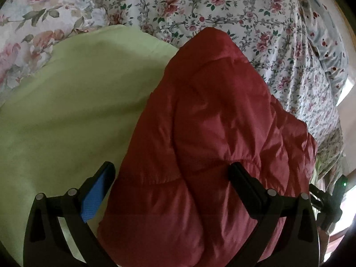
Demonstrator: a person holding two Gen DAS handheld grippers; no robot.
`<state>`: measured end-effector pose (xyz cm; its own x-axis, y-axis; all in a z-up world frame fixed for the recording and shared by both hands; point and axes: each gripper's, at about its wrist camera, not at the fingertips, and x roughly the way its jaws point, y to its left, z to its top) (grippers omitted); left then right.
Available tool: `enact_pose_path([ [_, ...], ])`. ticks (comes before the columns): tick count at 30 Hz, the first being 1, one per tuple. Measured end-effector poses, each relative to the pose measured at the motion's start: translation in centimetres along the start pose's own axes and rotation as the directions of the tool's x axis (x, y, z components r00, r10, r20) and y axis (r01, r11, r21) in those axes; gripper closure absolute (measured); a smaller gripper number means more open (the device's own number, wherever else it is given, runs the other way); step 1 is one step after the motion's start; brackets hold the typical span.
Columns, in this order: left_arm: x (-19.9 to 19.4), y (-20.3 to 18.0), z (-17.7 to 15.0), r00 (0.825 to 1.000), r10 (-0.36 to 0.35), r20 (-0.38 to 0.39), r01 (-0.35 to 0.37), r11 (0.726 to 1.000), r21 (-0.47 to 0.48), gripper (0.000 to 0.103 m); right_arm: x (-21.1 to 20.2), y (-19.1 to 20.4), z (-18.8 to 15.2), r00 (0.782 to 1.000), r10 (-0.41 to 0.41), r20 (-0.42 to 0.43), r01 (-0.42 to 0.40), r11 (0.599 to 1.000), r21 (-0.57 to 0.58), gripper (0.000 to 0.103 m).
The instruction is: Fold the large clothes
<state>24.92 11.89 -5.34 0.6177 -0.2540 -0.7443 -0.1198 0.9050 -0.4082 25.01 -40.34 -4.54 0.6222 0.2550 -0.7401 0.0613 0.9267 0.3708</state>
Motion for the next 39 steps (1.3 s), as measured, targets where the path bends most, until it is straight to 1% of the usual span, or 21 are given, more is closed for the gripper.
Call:
enact_pose_path([
  [3,0.3,-0.4,0.2,1.000,-0.008,0.004,0.008,1.000,0.018,0.000,-0.1,-0.2,0.5,0.999,0.048,0.023,-0.048,0.999,0.025,0.009],
  [5,0.8,-1.2,0.3,1.000,-0.006,0.009,0.006,0.998,0.055,0.009,0.8,0.0,1.1,0.997,0.076,0.025,-0.076,0.997,0.021,0.010],
  [6,1.2,-1.6,0.3,1.000,0.005,0.002,-0.005,0.996,0.086,0.024,1.3,0.3,1.2,0.998,0.065,0.023,-0.066,0.998,0.005,0.016],
  [7,1.6,-2.1,0.4,1.000,0.019,-0.005,-0.018,0.993,0.113,0.036,1.6,0.5,1.3,0.998,0.054,0.021,-0.054,0.999,-0.005,0.032],
  [8,1.6,-2.3,0.5,1.000,0.028,-0.002,-0.027,0.992,0.124,0.040,1.8,0.7,1.3,0.999,0.032,0.027,-0.031,0.999,-0.007,0.039],
  [10,1.7,-3.0,1.2,0.998,0.063,0.019,-0.065,0.985,0.157,0.059,1.4,1.1,1.7,0.998,0.015,0.057,-0.014,1.000,-0.010,0.068],
  [11,1.7,-3.3,1.9,0.997,0.079,0.024,-0.082,0.983,0.165,0.062,0.9,1.4,2.3,0.997,-0.014,0.078,0.015,1.000,-0.024,0.077],
  [12,1.8,-3.5,2.5,0.996,0.085,0.026,-0.088,0.982,0.165,0.067,0.7,1.6,2.9,0.995,-0.027,0.094,0.030,0.999,-0.031,0.083],
  [15,3.0,-3.7,3.9,0.993,0.116,0.023,-0.118,0.977,0.179,0.069,1.8,2.3,4.3,0.992,-0.084,0.090,0.090,0.994,-0.063,0.086],
  [17,4.9,-3.8,4.1,0.989,0.145,-0.002,-0.141,0.968,0.205,0.069,3.9,2.5,4.4,0.991,-0.122,0.055,0.127,0.988,-0.086,0.086],
  [19,5.6,-3.7,4.2,0.988,0.156,-0.003,-0.152,0.966,0.211,0.067,4.8,2.7,4.1,0.988,-0.145,0.051,0.150,0.983,-0.108,0.086],
  [22,5.2,-3.5,4.6,0.988,0.151,-0.007,-0.147,0.969,0.199,0.063,4.8,3.1,3.9,0.984,-0.167,0.059,0.173,0.978,-0.120,0.086],
  [24,4.0,-2.8,4.9,0.993,0.122,-0.011,-0.118,0.980,0.160,0.058,4.8,2.8,3.9,0.986,-0.154,0.055,0.160,0.981,-0.110,0.085],
  [26,2.6,-2.1,5.1,0.997,0.081,-0.012,-0.079,0.989,0.124,0.051,4.6,2.4,3.8,0.990,-0.130,0.053,0.135,0.986,-0.097,0.083],
  [28,0.6,-1.3,4.9,1.000,0.019,0.001,-0.019,0.996,0.092,0.038,4.5,1.9,4.0,0.992,-0.109,0.057,0.113,0.990,-0.081,0.079],
  [29,-0.2,-0.8,4.7,1.000,0.006,0.007,-0.007,0.996,0.084,0.036,4.3,1.5,4.0,0.994,-0.088,0.058,0.092,0.994,-0.061,0.078],
  [30,-0.6,-0.7,4.8,1.000,0.001,0.011,-0.002,0.997,0.080,0.033,4.2,1.4,4.1,0.996,-0.074,0.056,0.077,0.996,-0.047,0.072],
  [32,-1.7,0.6,4.3,1.000,-0.027,0.008,0.026,0.998,0.057,0.030,3.5,0.6,4.1,0.999,-0.027,0.047,0.027,1.000,0.002,0.051],
  [33,-2.0,1.1,4.0,0.999,-0.044,0.001,0.044,0.998,0.043,0.027,3.0,0.2,4.0,0.999,-0.013,0.045,0.012,1.000,0.016,0.033],
  [34,-2.2,1.6,3.8,0.998,-0.066,-0.008,0.066,0.997,0.027,0.025,2.7,0.0,3.7,0.999,0.007,0.043,-0.008,1.000,0.027,0.021],
  [39,-1.7,3.6,3.1,0.985,-0.169,-0.045,0.167,0.985,-0.035,0.025,0.1,-1.8,1.9,0.990,0.139,0.027,-0.140,0.987,0.080,0.018],
])
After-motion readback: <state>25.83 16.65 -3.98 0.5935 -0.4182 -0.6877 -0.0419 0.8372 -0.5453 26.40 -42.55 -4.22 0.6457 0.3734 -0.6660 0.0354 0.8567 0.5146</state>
